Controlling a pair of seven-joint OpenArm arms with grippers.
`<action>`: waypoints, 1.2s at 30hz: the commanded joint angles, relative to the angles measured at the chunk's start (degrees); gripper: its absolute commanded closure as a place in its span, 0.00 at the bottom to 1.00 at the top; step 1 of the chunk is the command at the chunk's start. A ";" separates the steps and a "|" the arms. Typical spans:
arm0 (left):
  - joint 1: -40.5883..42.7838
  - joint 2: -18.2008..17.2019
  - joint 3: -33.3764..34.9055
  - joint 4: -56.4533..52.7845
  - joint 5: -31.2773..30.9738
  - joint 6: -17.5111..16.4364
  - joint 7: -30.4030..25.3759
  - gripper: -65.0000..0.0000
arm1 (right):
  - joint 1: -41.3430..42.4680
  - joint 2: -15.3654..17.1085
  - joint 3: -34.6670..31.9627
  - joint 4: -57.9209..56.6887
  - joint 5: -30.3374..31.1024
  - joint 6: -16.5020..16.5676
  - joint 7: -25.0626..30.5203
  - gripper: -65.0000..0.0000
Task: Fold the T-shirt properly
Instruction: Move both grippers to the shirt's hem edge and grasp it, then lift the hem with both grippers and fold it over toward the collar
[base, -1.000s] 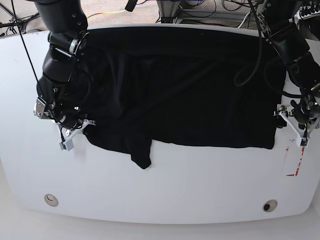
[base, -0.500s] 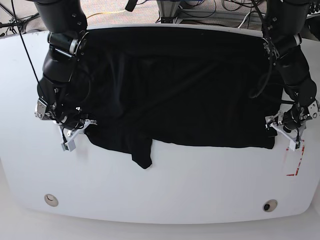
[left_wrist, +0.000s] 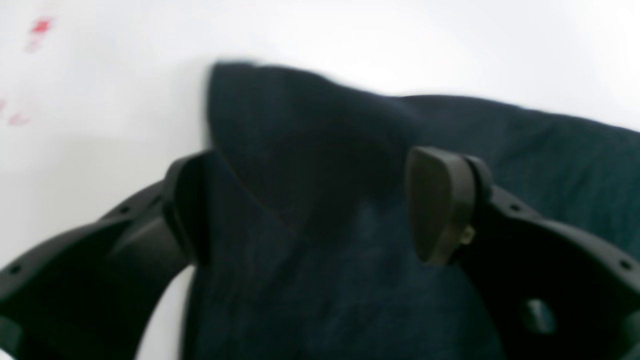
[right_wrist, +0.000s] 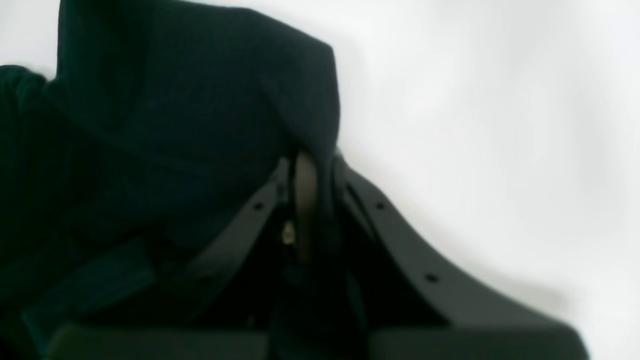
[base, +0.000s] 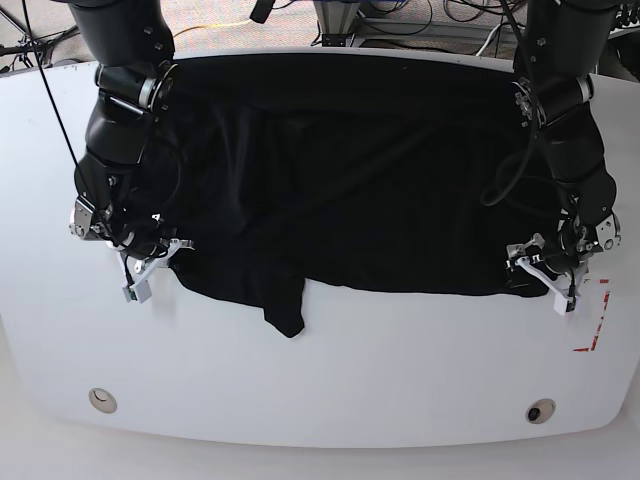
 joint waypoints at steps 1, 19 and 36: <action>-1.22 -0.95 -0.03 0.64 -0.20 -0.11 -1.36 0.34 | 1.58 0.79 0.04 0.85 0.29 0.36 0.24 0.98; -1.31 -1.21 -0.11 3.46 -0.29 -5.39 -1.18 1.00 | 2.20 0.79 -0.05 9.81 0.64 0.36 -3.72 1.00; 6.60 -0.95 -0.20 31.41 -0.29 -9.56 12.36 1.00 | -5.45 0.44 0.30 39.62 0.82 0.36 -18.84 1.00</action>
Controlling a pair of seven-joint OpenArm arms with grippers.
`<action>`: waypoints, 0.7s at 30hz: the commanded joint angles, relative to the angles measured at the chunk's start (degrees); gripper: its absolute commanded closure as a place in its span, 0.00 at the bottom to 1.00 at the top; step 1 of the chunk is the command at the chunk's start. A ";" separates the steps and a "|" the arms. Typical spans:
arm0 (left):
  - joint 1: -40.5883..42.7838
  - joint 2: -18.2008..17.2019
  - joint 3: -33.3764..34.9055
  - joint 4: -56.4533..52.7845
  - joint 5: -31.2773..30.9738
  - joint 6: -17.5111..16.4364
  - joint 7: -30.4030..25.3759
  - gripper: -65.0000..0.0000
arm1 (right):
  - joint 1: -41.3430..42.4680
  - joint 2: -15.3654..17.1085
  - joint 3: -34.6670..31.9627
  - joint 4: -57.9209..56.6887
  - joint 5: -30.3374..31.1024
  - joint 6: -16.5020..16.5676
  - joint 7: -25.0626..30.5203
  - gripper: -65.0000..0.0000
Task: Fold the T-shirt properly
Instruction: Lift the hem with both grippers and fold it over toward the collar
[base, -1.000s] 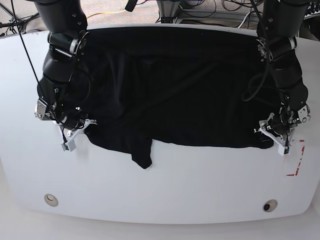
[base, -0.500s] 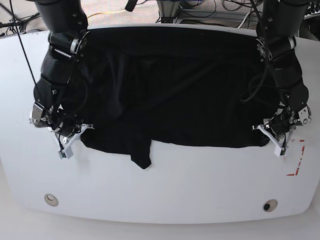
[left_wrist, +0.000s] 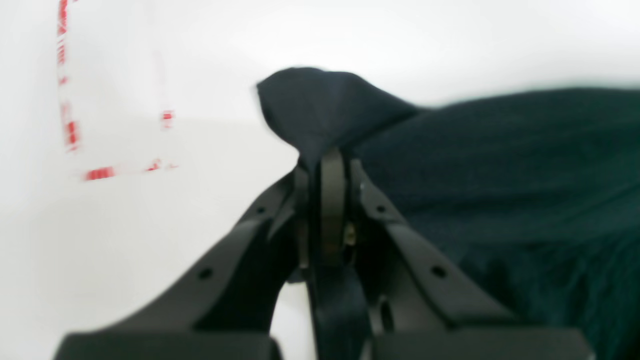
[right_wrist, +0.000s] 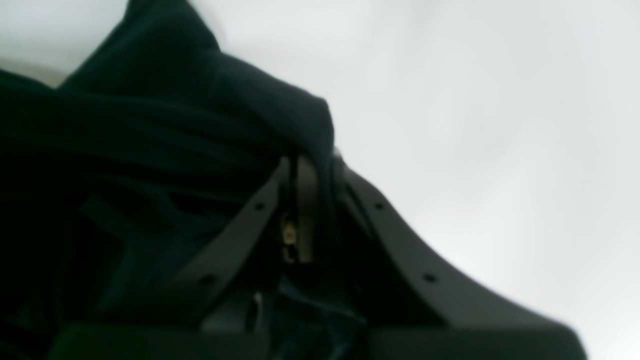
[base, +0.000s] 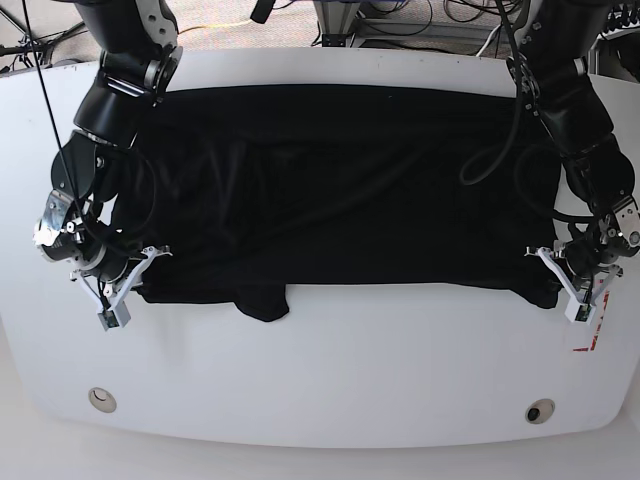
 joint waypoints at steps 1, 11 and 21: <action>-0.37 -1.04 -0.09 4.49 -0.46 0.18 -0.41 1.00 | -0.60 0.92 0.28 7.32 0.49 -0.14 -0.88 1.00; 10.44 -1.04 -0.18 19.35 -0.46 0.18 3.90 1.00 | -12.12 0.66 0.37 24.38 0.49 -0.14 -5.27 1.00; 24.16 -1.04 -1.32 29.99 -0.46 0.18 4.25 1.00 | -24.25 -4.62 6.08 30.53 0.49 -0.14 -5.45 1.00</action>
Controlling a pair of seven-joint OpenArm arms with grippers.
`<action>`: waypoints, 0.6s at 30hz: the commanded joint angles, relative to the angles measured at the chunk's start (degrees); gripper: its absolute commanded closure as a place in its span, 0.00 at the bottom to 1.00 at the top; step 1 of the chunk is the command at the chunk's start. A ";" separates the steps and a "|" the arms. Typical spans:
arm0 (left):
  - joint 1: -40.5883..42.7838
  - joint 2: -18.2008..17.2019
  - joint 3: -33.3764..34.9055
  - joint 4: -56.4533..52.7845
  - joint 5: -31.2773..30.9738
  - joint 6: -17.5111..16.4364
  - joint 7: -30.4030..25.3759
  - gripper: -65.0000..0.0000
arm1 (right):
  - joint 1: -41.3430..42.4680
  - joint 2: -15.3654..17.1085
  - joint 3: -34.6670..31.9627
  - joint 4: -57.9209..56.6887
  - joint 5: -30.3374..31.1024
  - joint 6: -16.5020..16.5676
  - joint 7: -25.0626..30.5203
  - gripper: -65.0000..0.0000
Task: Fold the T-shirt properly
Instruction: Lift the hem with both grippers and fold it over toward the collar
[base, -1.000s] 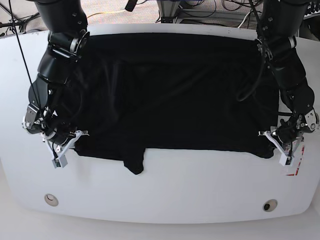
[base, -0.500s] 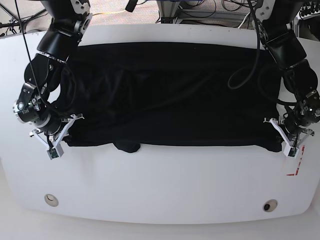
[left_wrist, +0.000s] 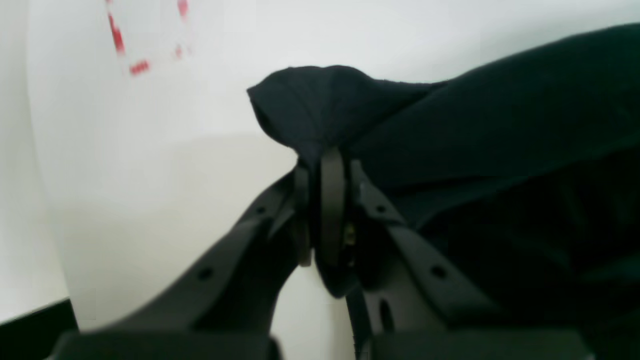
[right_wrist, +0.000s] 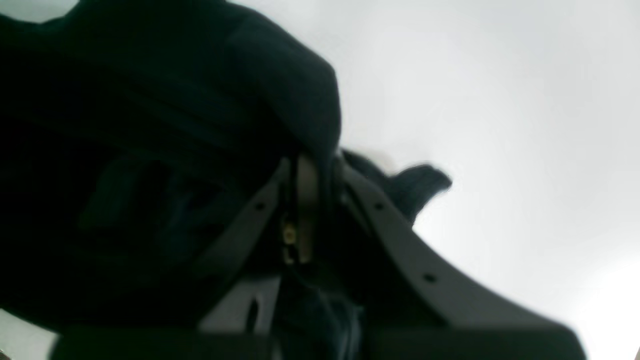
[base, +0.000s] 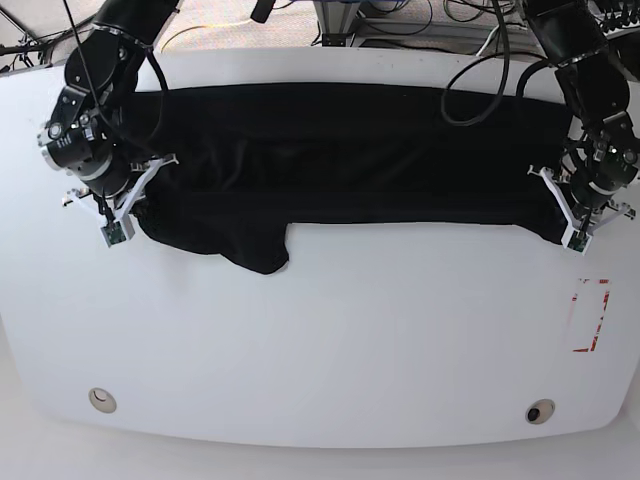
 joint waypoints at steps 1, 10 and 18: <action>1.37 -0.99 -1.72 3.30 0.06 0.34 -0.91 1.00 | -1.66 -0.64 2.72 1.20 -0.64 -0.12 0.52 1.00; 8.93 -0.99 -6.47 3.74 0.41 0.34 -0.91 1.00 | -7.81 -3.10 5.10 1.37 -0.64 -0.12 0.52 1.00; 13.59 -1.26 -6.20 3.74 0.41 0.34 -0.91 0.92 | -11.15 -3.80 5.27 1.37 -0.64 -0.12 0.52 0.68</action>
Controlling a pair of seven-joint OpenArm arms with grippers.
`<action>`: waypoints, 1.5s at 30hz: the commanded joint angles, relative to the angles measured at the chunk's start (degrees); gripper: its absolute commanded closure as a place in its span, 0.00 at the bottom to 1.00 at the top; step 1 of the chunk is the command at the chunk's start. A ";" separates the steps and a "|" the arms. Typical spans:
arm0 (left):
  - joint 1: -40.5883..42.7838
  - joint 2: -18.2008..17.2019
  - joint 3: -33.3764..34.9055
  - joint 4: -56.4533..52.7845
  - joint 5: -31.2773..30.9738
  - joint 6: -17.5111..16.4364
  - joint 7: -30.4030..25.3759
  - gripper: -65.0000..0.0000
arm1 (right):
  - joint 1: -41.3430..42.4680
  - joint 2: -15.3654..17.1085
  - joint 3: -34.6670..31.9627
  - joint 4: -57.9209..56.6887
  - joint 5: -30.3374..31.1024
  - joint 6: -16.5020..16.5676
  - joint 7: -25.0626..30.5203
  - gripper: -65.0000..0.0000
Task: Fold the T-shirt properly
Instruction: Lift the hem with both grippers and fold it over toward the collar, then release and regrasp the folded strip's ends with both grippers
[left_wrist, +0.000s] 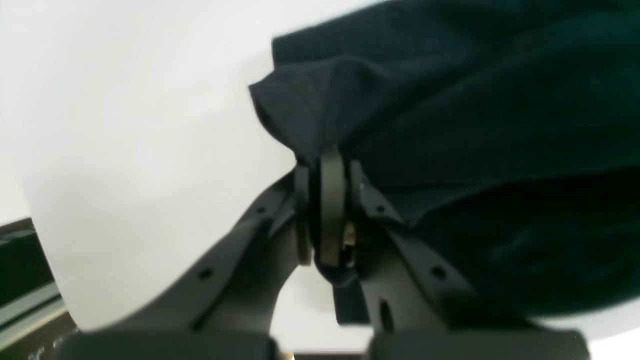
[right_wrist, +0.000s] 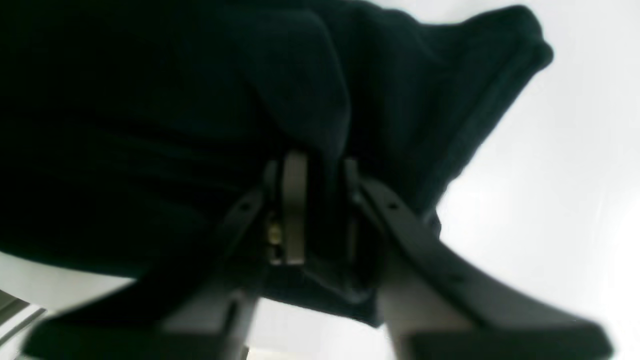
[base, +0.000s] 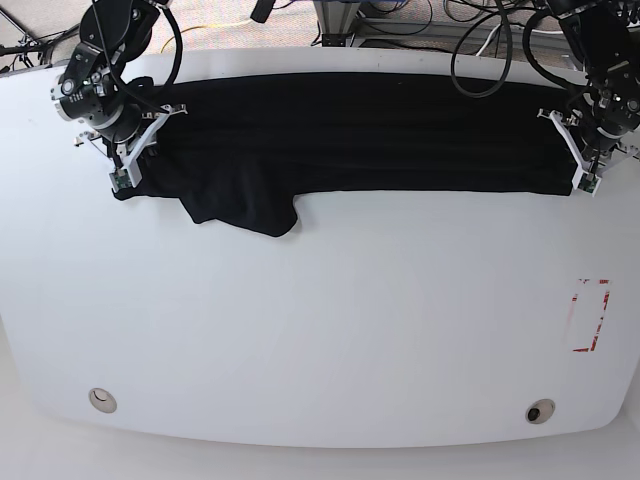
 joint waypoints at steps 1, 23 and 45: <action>0.21 -1.08 -0.35 1.07 0.78 0.56 0.12 0.86 | -0.46 0.87 0.53 1.22 -0.56 -0.12 0.74 0.58; -1.46 -0.82 -0.26 6.96 0.78 0.56 0.21 0.43 | 12.72 -0.27 -3.16 -7.04 11.05 -0.12 0.74 0.25; -1.28 -0.82 0.53 6.79 0.78 0.56 0.21 0.43 | 23.62 1.66 -8.44 -28.67 11.13 -0.12 0.74 0.83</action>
